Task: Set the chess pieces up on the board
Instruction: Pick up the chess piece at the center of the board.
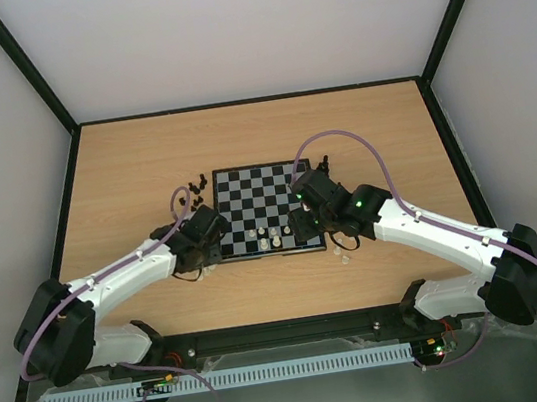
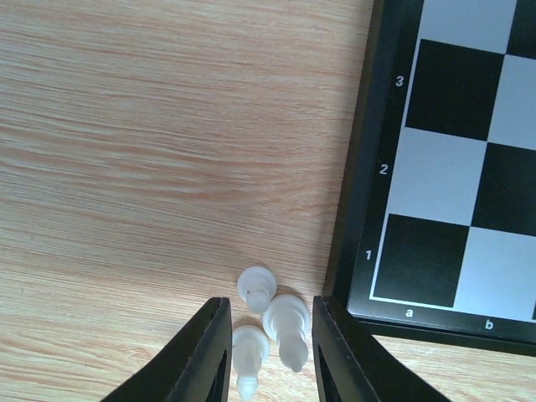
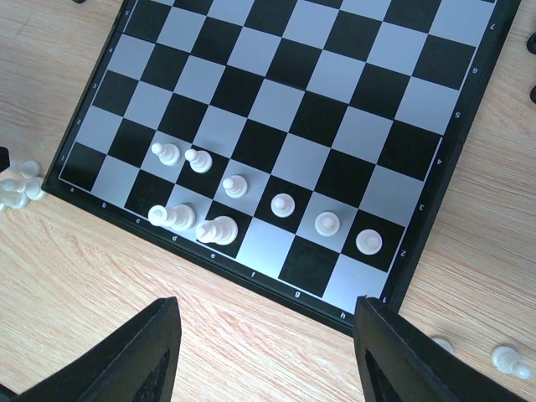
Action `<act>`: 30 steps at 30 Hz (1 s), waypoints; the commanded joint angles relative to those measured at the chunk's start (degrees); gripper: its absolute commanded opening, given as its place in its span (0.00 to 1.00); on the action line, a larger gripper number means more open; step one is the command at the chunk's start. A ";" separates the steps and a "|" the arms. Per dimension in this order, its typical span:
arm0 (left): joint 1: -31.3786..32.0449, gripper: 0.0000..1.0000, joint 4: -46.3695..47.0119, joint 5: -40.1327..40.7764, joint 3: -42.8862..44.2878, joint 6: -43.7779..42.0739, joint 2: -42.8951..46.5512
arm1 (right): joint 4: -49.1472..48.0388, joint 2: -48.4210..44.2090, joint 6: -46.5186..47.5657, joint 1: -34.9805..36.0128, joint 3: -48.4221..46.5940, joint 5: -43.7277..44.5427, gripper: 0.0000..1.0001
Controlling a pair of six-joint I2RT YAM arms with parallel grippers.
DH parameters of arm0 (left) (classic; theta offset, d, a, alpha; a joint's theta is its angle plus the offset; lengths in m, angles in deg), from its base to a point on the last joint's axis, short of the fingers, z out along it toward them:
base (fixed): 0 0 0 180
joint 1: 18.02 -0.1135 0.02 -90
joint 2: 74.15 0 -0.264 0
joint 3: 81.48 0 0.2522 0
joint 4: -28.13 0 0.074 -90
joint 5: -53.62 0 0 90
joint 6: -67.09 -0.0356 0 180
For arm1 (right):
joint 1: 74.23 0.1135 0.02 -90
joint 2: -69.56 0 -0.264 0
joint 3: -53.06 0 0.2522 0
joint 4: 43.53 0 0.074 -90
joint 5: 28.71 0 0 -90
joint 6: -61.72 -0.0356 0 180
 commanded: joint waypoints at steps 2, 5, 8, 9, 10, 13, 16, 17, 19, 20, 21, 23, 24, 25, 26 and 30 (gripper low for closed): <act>-0.35 0.29 0.21 -0.40 -1.57 0.42 -0.04 | 0.96 -0.31 0.56 0.45 0.29 -0.67 0.58; -0.37 0.29 0.40 -0.23 -2.06 0.47 -0.11 | 0.87 -0.27 0.57 0.48 0.32 -0.83 0.57; -0.37 0.29 0.83 -0.14 -2.30 0.43 -0.76 | 0.91 -0.27 0.52 0.49 0.33 -0.80 0.57; -0.37 0.29 0.85 -0.07 -2.24 0.41 -1.03 | 0.87 -0.27 0.57 0.45 0.41 -0.79 0.58; -0.37 0.29 0.97 0.09 -2.23 0.34 -1.36 | 0.94 -0.27 0.50 0.46 0.41 -0.68 0.57; -0.61 0.29 1.70 0.13 -1.97 -0.01 -2.00 | 0.95 -0.36 0.50 0.49 0.42 -0.67 0.57; -0.95 0.29 2.23 -0.05 -1.94 -0.48 -3.02 | 0.94 -0.44 0.49 0.56 0.52 -0.70 0.57; -1.05 0.28 2.32 0.03 -1.89 -0.64 -3.29 | 0.95 -0.51 0.49 0.58 0.57 -0.51 0.57; -1.23 0.25 2.49 0.04 -1.98 -0.84 -3.72 | 0.99 -0.60 0.47 0.58 0.63 -0.59 0.57; -1.31 0.25 2.58 0.04 -2.06 -0.91 -3.85 | 0.96 -0.62 0.49 0.53 0.62 -0.58 0.57; -1.40 0.25 2.71 -0.04 -2.21 -0.94 -3.92 | 1.00 -0.62 0.47 0.56 0.63 -0.40 0.57; -1.42 0.23 2.89 -0.26 -2.38 -1.11 -4.08 | 0.97 -0.54 0.49 0.58 0.68 -0.63 0.57; -1.43 0.22 2.98 -0.31 -2.52 -1.11 -4.16 | 0.93 -0.54 0.49 0.58 0.66 -0.51 0.57; -1.49 0.21 3.12 -0.31 -2.64 -1.11 -4.17 | 1.03 -0.49 0.47 0.58 0.67 -0.35 0.57; -1.51 0.20 3.21 -0.37 -2.81 -1.11 -4.19 | 1.04 -0.42 0.49 0.58 0.58 -0.52 0.57; -1.53 0.15 3.34 -0.40 -3.27 -1.11 -4.16 | 0.99 -0.45 0.49 0.67 0.63 -0.55 0.57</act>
